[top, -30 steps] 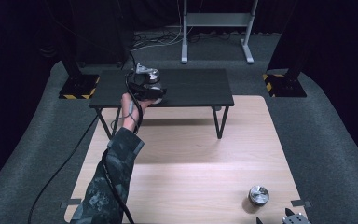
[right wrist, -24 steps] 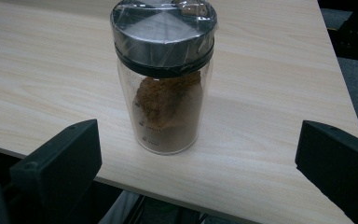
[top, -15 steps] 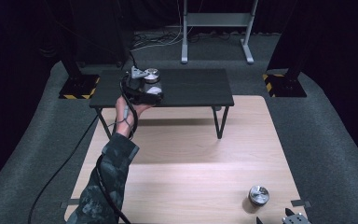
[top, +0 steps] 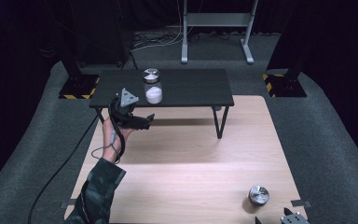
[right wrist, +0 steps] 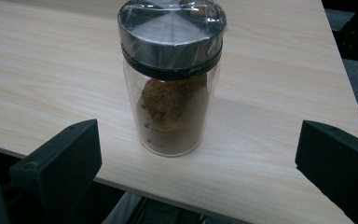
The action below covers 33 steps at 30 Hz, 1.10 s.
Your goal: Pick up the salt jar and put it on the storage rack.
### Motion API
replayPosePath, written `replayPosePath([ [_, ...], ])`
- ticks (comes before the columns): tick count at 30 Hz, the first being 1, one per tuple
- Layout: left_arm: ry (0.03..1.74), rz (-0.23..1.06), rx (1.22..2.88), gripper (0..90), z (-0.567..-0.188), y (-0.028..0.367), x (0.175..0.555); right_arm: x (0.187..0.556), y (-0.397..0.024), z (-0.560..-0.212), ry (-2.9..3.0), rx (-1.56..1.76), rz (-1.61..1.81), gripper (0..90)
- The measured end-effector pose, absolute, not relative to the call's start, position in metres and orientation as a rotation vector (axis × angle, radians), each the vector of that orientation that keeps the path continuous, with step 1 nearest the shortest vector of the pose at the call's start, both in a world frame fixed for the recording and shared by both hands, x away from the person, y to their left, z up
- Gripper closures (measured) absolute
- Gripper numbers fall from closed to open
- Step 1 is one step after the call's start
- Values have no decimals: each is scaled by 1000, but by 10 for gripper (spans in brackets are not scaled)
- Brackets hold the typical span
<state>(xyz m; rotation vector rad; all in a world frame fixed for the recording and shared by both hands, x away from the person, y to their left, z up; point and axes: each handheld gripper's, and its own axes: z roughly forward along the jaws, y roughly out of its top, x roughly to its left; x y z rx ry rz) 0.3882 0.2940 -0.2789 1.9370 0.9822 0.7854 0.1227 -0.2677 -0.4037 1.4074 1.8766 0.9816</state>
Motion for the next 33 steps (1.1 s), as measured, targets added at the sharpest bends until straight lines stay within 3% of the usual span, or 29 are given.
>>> replayPosePath([
  [10,1043,765,2074,0,-348,293,348,124,-267,-405,1880,1409,980,0],
  [17,1156,630,2125,0,-401,300,342,125,-265,-405,1886,1408,976,0],
  [33,1235,602,2042,2,-437,308,325,126,-263,-409,1889,1411,977,0],
])
